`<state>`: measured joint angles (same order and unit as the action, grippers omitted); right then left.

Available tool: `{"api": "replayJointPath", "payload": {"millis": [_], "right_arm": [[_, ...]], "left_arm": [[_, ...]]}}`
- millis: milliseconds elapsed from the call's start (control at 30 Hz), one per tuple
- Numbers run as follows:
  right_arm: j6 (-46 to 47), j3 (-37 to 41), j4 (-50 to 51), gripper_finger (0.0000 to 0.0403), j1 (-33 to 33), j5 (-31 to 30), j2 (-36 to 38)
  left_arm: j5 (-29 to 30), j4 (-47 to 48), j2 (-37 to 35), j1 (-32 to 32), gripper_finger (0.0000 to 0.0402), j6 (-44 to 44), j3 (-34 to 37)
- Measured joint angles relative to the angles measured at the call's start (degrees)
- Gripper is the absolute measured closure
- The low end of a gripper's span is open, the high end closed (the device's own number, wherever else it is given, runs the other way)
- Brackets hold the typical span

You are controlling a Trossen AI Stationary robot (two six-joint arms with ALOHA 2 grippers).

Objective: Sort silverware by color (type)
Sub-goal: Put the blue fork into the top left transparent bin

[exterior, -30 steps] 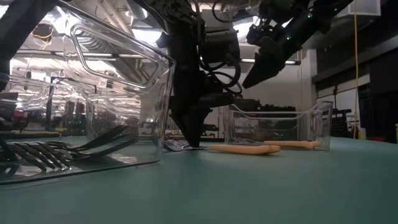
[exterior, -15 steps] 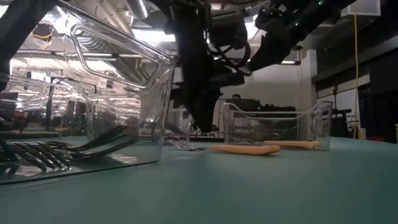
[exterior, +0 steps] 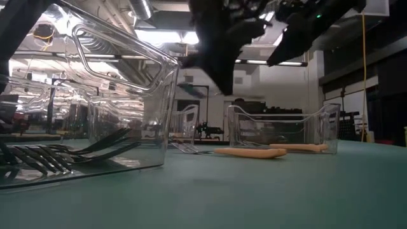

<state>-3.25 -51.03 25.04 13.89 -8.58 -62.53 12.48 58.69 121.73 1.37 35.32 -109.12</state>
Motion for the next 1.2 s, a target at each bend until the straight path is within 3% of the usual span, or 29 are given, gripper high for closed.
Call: {"api": "replayJointPath", "payload": {"millis": [233, 433, 767, 1200], "right_arm": [[3.74, 0.0, 7.46, 0.0303, 0.0, 0.04, 7.72], [12.29, 0.04, 12.52, 0.0303, 0.0, 0.6, 14.0], [21.04, 0.09, 12.85, 0.0303, -0.04, 1.09, 15.0], [31.45, 17.87, -19.53, 0.0303, -0.04, 4.17, 14.66]], "left_arm": [[9.2, -1.05, 0.0, 0.13, 0.0394, 0.06, -4.57], [12.85, -3.48, 0.0, -0.61, 0.0394, 0.01, -5.34], [18.88, -9.81, -0.02, -1.25, 0.0394, -1.24, -5.36], [22.59, -13.51, -0.02, -1.25, 0.0394, -2.9, -5.36]]}}
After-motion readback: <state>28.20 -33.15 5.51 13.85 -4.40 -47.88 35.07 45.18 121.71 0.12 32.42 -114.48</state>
